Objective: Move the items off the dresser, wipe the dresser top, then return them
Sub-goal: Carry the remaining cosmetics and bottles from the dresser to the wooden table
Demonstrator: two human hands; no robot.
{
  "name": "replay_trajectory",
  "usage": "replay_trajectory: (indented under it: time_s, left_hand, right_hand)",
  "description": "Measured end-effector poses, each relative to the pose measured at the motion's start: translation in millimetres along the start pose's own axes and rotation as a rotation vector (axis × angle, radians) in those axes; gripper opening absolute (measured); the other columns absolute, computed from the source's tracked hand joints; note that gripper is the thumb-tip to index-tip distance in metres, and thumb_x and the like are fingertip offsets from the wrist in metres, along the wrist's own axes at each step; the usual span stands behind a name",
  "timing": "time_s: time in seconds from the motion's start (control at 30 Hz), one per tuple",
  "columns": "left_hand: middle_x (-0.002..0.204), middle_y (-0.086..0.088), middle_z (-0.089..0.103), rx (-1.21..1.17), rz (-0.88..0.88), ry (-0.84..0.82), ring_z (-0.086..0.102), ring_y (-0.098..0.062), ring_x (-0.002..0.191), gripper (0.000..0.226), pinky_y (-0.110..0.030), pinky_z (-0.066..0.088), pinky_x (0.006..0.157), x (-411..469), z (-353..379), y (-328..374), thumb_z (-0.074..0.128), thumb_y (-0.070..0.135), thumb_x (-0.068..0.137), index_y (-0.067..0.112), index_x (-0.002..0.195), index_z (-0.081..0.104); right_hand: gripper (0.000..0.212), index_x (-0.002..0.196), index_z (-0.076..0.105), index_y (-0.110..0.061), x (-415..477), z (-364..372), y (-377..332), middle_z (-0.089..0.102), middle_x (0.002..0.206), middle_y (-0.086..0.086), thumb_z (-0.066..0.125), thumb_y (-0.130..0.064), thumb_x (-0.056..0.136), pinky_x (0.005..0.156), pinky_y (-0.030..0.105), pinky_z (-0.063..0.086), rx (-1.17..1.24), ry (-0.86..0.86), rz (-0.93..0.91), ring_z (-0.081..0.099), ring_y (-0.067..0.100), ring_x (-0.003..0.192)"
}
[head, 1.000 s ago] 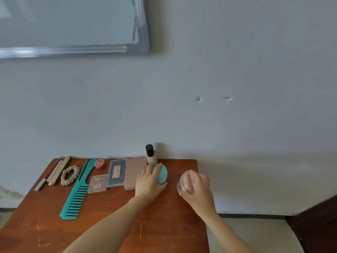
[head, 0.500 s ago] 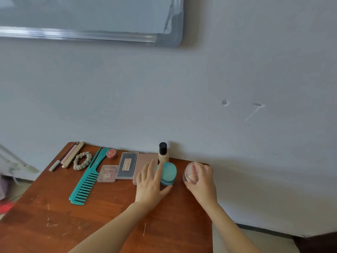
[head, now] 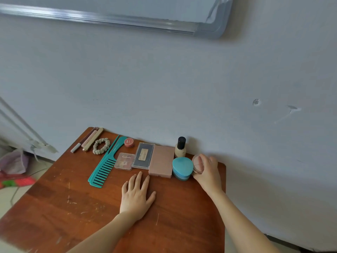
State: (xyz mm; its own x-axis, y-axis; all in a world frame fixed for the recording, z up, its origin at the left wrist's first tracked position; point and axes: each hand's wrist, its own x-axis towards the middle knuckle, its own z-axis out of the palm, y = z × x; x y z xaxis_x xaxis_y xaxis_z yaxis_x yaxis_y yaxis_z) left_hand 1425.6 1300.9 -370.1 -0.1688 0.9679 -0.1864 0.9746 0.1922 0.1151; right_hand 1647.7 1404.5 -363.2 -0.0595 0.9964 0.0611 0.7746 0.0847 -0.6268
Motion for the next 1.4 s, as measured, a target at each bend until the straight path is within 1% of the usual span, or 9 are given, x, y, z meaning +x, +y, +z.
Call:
replay_trajectory:
  time_s: [0.17, 0.27, 0.43, 0.7, 0.97, 1.07, 1.27, 1.33, 1.4]
  left_hand:
    - [0.156, 0.001, 0.005, 0.010, 0.000, -0.019, 0.001, -0.022, 0.144, 0.096, -0.041, 0.004, 0.116, -0.9, -1.0, -1.4, -0.017, 0.067, 0.061, 0.030, 0.146, 0.008]
    - [0.156, 0.001, 0.004, 0.011, -0.004, -0.039, 0.000, -0.022, 0.144, 0.081, -0.041, 0.003, 0.116, -1.0, -2.2, -0.4, -0.002, 0.065, 0.073, 0.030, 0.146, 0.007]
    - [0.156, 0.000, 0.004, 0.011, 0.010, -0.040, 0.000, -0.021, 0.144, 0.074, -0.041, 0.004, 0.116, -2.4, -4.3, -1.3, 0.005, 0.063, 0.081, 0.029, 0.146, 0.007]
    - [0.156, -0.001, 0.007, -0.072, 0.053, 0.002, 0.003, -0.022, 0.144, 0.061, -0.041, 0.007, 0.116, -8.8, -4.4, -6.5, 0.023, 0.056, 0.093, 0.027, 0.146, 0.013]
    - [0.155, 0.002, 0.016, -0.387, 0.075, 0.026, 0.010, -0.018, 0.143, 0.054, -0.039, 0.010, 0.116, -9.2, -18.1, -16.6, 0.036, 0.043, 0.095, 0.027, 0.144, 0.020]
    - [0.155, 0.001, 0.016, -0.422, 0.216, 0.052, 0.009, -0.019, 0.143, 0.054, -0.039, 0.009, 0.116, -10.7, -33.8, -23.7, 0.039, 0.037, 0.095, 0.025, 0.145, 0.020]
    - [0.153, 0.001, 0.022, -0.478, 0.698, 0.105, 0.013, -0.018, 0.142, 0.053, -0.037, 0.012, 0.115, -34.5, -75.0, -22.5, 0.042, 0.032, 0.094, 0.022, 0.143, 0.026]
    - [0.151, -0.002, 0.027, -0.443, 0.851, 0.097, 0.018, -0.021, 0.141, 0.054, -0.038, 0.015, 0.114, -50.3, -80.8, -19.0, 0.035, 0.041, 0.092, 0.019, 0.142, 0.031]
    - [0.150, -0.004, 0.030, -0.415, 0.994, 0.087, 0.020, -0.023, 0.141, 0.068, -0.040, 0.017, 0.112, -70.1, -79.5, -14.7, 0.019, 0.051, 0.083, 0.018, 0.140, 0.036]
  right_hand:
    - [0.067, 0.128, 0.045, -0.020, 0.8, 0.1, -1.3, 0.038, 0.130, 0.009, 0.077, -0.016, 0.068, 0.090, 0.026, 0.039, 0.023, -0.024, -0.005, 0.039, 0.023, 0.121]
    - [0.073, 0.133, 0.040, -0.018, -3.1, -3.5, -1.1, 0.031, 0.137, 0.012, 0.076, -0.014, 0.069, 0.100, 0.029, 0.034, 0.004, -0.064, 0.005, 0.033, 0.025, 0.128]
    - [0.071, 0.134, 0.040, -0.018, -21.2, -16.3, -5.4, 0.031, 0.139, 0.017, 0.072, -0.012, 0.071, 0.100, 0.037, 0.040, -0.080, 0.014, 0.005, 0.034, 0.032, 0.128]
    - [0.064, 0.143, 0.023, -0.023, -80.4, -40.5, -20.5, 0.007, 0.153, 0.011, 0.055, -0.034, 0.089, 0.111, 0.036, 0.026, -0.169, -0.034, 0.098, 0.015, 0.024, 0.141]
    - [0.061, 0.145, 0.013, -0.028, -144.1, -59.2, -52.8, 0.010, 0.154, 0.004, 0.041, -0.045, 0.093, 0.114, 0.035, 0.020, -0.228, 0.014, 0.189, 0.008, 0.019, 0.142]
    - [0.061, 0.145, 0.013, -0.029, -178.3, -57.8, -69.7, 0.009, 0.154, 0.002, 0.040, -0.046, 0.093, 0.114, 0.034, 0.018, -0.243, 0.052, 0.260, 0.006, 0.017, 0.142]
    - [0.061, 0.144, 0.017, -0.027, -249.7, -46.5, -105.5, 0.008, 0.154, 0.002, 0.040, -0.048, 0.092, 0.114, 0.033, 0.018, -0.284, 0.175, 0.482, 0.008, 0.018, 0.142]
    - [0.066, 0.144, 0.017, -0.028, -277.1, -42.1, -117.8, 0.008, 0.154, 0.003, 0.036, -0.059, 0.089, 0.114, 0.035, 0.020, -0.290, 0.187, 0.553, 0.010, 0.019, 0.142]
    - [0.088, 0.145, 0.015, -0.028, -311.1, -39.8, -126.9, 0.009, 0.154, 0.004, 0.017, -0.080, 0.073, 0.115, 0.035, 0.018, -0.361, 0.185, 0.600, 0.010, 0.021, 0.142]
